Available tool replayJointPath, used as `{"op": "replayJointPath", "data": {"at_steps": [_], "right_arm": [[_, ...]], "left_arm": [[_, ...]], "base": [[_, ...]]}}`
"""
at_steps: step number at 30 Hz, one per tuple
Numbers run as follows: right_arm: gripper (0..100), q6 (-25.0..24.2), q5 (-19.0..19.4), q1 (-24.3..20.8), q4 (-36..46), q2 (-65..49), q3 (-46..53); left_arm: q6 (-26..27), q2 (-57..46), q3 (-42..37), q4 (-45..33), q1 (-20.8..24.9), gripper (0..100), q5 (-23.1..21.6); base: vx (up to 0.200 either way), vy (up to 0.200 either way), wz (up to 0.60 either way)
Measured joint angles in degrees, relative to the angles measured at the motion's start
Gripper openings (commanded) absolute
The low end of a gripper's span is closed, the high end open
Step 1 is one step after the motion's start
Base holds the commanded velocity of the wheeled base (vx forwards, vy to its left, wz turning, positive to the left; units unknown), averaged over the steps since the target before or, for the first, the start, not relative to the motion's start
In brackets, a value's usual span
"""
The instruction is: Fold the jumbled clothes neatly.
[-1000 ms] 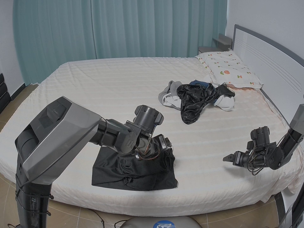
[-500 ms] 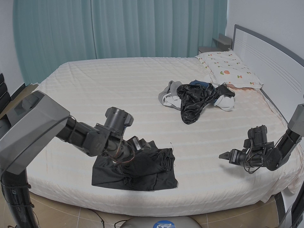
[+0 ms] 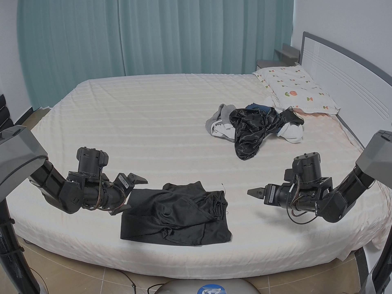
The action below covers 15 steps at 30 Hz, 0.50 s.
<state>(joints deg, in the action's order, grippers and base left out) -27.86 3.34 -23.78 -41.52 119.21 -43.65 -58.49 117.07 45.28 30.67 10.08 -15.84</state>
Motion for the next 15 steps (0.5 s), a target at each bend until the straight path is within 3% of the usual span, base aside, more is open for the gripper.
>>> {"op": "replayJointPath", "data": {"at_steps": [6, 15], "right_arm": [[100, 0.0, 0.6, -3.4, -0.1, 3.6, -5.0], [100, 0.2, 4.9, -5.0, -0.2, 8.6, -11.0]], "left_arm": [[-0.1, 0.9, -1.0, 0.8, -2.2, 100, -1.1], [-0.2, 3.4, -0.9, 3.3, -4.4, 100, -1.8]], "base": [[0.0, 0.2, 0.0], [0.0, 0.2, 0.0]]}}
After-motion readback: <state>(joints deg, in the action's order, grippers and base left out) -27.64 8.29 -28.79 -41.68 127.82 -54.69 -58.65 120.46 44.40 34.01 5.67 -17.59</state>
